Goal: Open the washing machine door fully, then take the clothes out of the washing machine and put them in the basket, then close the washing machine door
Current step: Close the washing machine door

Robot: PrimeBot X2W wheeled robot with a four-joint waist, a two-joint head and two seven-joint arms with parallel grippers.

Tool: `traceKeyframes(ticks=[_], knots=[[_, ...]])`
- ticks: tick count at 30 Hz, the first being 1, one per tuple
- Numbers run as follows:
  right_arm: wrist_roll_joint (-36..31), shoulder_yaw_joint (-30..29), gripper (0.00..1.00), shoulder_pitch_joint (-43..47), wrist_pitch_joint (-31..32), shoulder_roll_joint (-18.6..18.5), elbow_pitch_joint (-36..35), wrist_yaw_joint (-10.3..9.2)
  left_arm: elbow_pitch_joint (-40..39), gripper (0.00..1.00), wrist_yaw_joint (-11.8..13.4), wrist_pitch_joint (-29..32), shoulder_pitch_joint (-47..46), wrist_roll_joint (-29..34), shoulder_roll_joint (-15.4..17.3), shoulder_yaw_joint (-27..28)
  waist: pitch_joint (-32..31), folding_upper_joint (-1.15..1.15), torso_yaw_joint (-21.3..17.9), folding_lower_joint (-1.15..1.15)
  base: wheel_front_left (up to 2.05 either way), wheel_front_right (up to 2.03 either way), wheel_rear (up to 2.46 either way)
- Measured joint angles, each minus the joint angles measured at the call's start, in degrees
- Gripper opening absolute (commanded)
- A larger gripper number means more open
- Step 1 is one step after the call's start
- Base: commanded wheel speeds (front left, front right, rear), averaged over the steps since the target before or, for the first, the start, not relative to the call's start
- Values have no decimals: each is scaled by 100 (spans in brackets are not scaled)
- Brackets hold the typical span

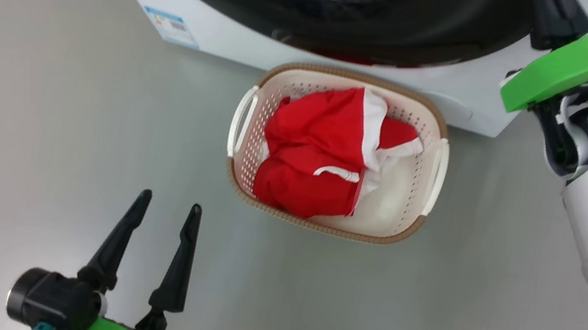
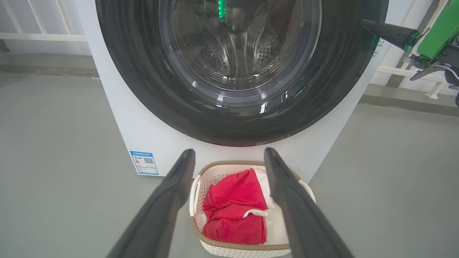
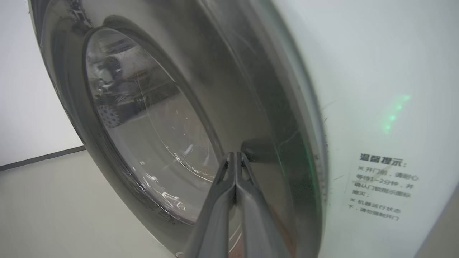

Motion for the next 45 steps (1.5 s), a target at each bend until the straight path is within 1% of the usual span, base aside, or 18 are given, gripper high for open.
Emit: traceKeyframes(ticks=[4,8,12,17,18,19,20,21,26,28,30,31,32,34,38,42,45], knots=[[-78,-356,0,-35,-1,116,-88,97,22,100,-1,1,-112,-7,-9,-16,200,0,61,0,0,0,0],[-408,-579,0,-35,0,268,-99,98,89,100,-2,1,-175,-5,-12,-20,302,0,78,0,0,0,0],[-516,-645,0,-22,1,344,-137,92,112,100,-13,0,-206,-3,-14,-20,288,0,23,0,0,0,0],[-412,-358,0,76,-1,292,-401,5,130,100,-153,0,-208,-52,-16,-36,231,0,-83,0,0,0,0],[-412,-358,8,76,-1,292,-401,5,130,100,-153,0,-208,-52,-16,-36,231,0,-83,0,0,0,0],[-349,-298,40,121,-1,265,-505,5,137,100,-186,0,-208,-67,-15,-37,214,0,-112,0,0,0,0],[-325,-209,84,186,-2,226,-614,-2,162,100,-211,0,-208,-73,-18,-38,194,0,-141,0,0,0,0],[-308,-145,100,276,-1,199,-716,-8,186,100,-213,1,-208,-73,-18,-35,172,0,-173,0,0,0,0],[-298,-226,100,961,-1,73,-1187,-8,328,100,-315,1,-207,-70,-18,38,-2,0,-350,0,0,0,0],[-319,-354,100,1247,-1,67,-1349,-8,401,100,-400,1,-207,-73,-19,97,-89,0,-437,0,0,0,0],[-498,-571,100,1699,-2,87,-1651,-8,423,100,-420,1,-204,-70,-18,233,-247,0,-576,0,0,0,0],[-498,-571,100,1699,-2,87,-1651,-8,423,100,-420,1,-204,-70,-18,233,-247,0,-576,0,0,0,0],[-570,-624,100,1852,-2,101,-1744,-8,423,100,-460,1,-201,-55,-18,278,-304,0,-626,0,0,0,0],[-784,-795,100,2196,-2,183,-1844,-8,434,100,-466,0,-187,2,-18,337,-425,0,-732,0,0,0,0],[-1011,-1091,100,2833,-1,335,-1853,-8,515,100,-515,1,-112,43,-19,570,-680,0,-962,0,0,0,0],[-1109,-1289,100,3271,0,475,-2029,-8,511,100,-516,1,88,179,-15,744,-934,0,-1204,0,0,0,0],[-1152,-1426,100,3523,0,515,-2314,-8,508,100,-556,1,201,226,-14,836,-1105,0,-1388,0,0,0,0]])
